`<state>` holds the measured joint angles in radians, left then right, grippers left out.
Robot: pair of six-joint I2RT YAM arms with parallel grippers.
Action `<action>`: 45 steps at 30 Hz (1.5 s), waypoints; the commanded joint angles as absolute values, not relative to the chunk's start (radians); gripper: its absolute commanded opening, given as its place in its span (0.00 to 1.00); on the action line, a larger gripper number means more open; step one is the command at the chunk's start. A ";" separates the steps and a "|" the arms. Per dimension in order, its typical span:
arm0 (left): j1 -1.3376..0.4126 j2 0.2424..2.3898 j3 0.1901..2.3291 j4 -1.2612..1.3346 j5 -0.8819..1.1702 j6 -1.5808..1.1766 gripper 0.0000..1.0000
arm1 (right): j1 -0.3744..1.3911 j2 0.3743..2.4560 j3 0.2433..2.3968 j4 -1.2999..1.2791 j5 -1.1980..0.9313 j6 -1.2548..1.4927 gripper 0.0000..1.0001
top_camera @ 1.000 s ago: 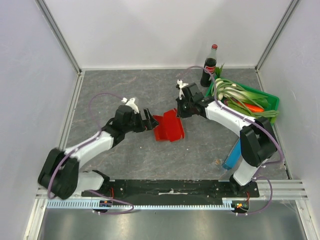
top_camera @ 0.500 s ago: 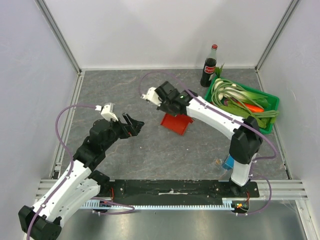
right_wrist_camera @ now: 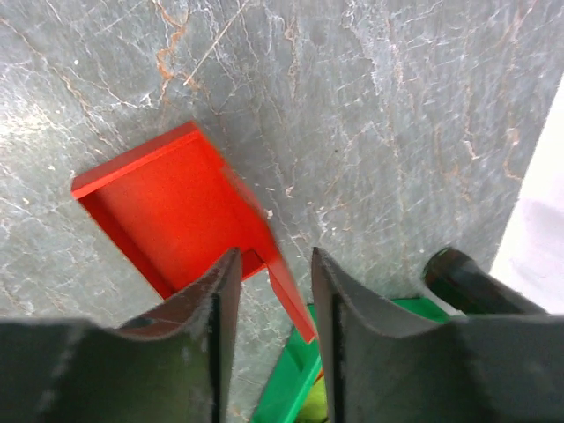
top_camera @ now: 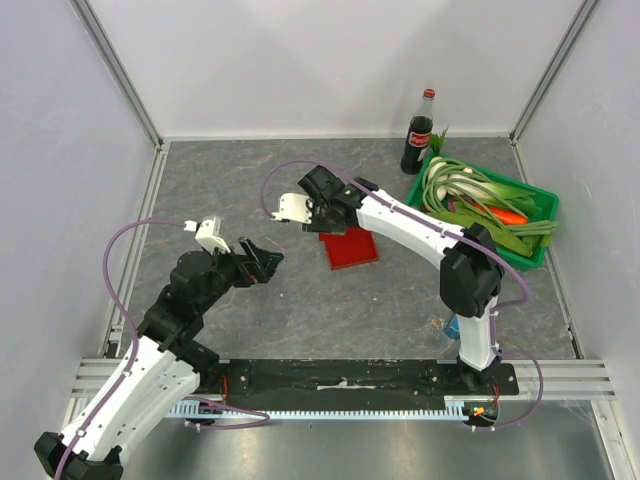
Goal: Fold the paper box
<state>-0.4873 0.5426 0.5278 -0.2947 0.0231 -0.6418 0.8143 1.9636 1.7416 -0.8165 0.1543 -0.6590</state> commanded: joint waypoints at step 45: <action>-0.494 0.508 0.526 -0.267 0.038 -0.557 0.91 | 0.647 1.230 0.629 -0.916 0.243 1.193 0.59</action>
<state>-0.4911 0.5041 0.5278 -0.3042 0.0124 -0.5938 0.6472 1.2613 0.6338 -0.9089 0.2592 1.1984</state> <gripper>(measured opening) 0.914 0.606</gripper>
